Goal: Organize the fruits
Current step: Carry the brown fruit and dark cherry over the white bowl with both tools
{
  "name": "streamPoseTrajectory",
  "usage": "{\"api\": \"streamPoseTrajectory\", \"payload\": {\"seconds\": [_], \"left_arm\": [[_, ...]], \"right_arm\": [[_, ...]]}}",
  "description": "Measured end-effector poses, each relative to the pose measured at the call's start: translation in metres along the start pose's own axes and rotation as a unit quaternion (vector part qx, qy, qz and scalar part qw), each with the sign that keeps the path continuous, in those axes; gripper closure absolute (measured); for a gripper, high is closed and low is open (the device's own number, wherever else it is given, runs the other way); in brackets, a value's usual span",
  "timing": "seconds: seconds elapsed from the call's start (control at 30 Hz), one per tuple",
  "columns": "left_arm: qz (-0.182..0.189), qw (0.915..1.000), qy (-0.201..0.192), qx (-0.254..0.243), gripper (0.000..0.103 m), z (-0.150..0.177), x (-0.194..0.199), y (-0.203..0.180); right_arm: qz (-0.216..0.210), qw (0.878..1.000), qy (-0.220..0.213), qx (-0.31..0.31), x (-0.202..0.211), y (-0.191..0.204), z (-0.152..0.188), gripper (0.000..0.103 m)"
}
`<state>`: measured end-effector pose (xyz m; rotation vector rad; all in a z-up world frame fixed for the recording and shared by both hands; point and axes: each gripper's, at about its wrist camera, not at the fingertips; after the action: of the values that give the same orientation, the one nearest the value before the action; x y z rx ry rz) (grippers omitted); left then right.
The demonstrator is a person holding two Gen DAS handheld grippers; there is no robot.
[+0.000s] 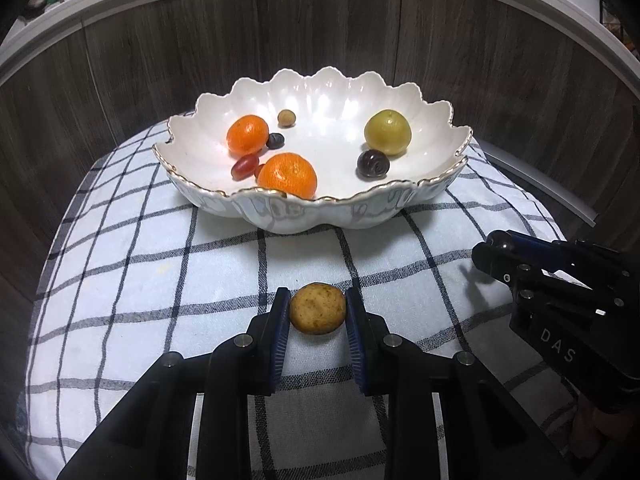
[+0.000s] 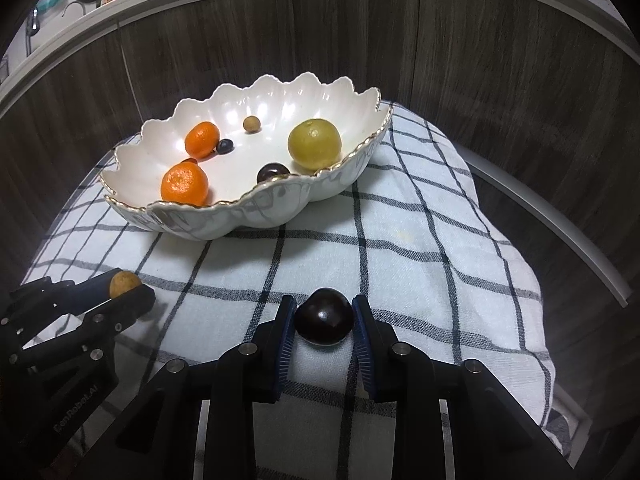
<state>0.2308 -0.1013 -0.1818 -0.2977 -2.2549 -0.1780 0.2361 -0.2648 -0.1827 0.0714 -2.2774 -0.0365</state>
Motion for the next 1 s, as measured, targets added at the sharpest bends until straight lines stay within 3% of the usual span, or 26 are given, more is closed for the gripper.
{"api": "streamPoseTrajectory", "payload": {"seconds": [1.0], "left_arm": [[-0.019, 0.9991, -0.035, 0.013, 0.076, -0.035, 0.033, 0.019]], "right_arm": [[0.000, 0.998, -0.056, 0.000, 0.043, 0.008, -0.040, 0.073]]}}
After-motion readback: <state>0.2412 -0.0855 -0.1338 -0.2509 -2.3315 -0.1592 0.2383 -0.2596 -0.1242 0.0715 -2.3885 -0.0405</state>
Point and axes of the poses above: each gripper's, at about its wrist camera, not at the fingertips, and x roughly against the way its jaws point, y to its left, z to its underside, and after that the axes turned 2 degrees about -x, right-handed
